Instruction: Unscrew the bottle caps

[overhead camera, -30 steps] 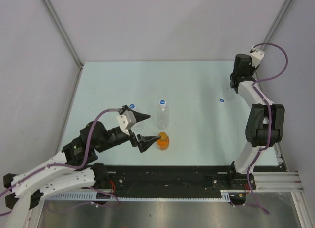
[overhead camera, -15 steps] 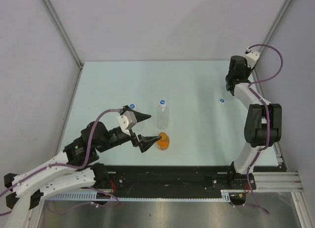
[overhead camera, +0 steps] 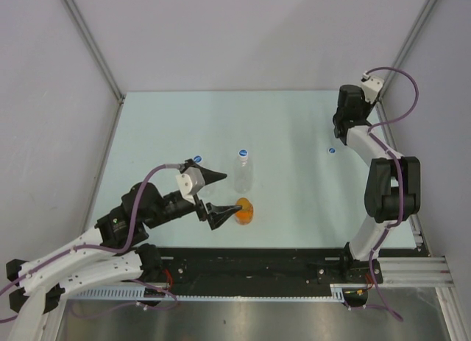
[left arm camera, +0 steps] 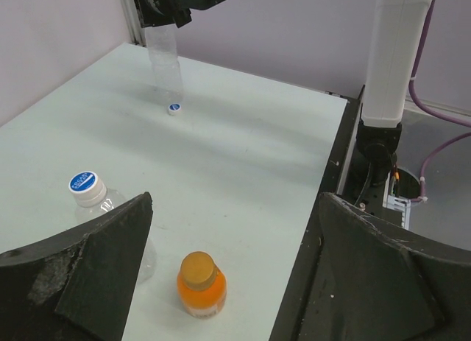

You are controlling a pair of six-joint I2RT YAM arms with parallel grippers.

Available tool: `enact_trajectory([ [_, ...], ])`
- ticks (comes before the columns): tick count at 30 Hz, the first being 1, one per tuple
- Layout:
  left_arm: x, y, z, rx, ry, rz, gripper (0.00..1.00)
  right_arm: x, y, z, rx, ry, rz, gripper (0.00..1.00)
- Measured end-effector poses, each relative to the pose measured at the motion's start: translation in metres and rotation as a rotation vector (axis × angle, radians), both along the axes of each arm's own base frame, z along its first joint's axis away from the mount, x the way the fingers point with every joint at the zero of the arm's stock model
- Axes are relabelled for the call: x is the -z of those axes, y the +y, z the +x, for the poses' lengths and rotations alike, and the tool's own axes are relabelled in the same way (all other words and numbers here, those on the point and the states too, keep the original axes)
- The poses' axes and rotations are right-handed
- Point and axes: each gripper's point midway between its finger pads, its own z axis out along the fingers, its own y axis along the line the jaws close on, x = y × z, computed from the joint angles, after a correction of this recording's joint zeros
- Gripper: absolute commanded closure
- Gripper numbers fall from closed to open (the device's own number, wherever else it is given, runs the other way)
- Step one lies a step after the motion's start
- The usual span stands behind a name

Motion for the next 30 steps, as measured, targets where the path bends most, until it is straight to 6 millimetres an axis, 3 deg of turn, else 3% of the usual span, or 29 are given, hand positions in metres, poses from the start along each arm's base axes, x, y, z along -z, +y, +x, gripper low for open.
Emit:
enact_trajectory([
  [7, 0.000, 0.001, -0.002, 0.008, -0.001, -0.003, 0.00, 0.001, 0.008, -0.005, -0.015, 0.019, 0.001, 0.46],
  [20, -0.004, 0.003, -0.007, 0.023, -0.001, -0.021, 0.00, 0.001, 0.009, -0.018, -0.009, 0.038, 0.008, 0.37],
  [30, -0.002, 0.002, -0.008, 0.031, 0.002, -0.019, 0.00, -0.020, 0.019, -0.032, -0.027, 0.022, 0.015, 0.30],
])
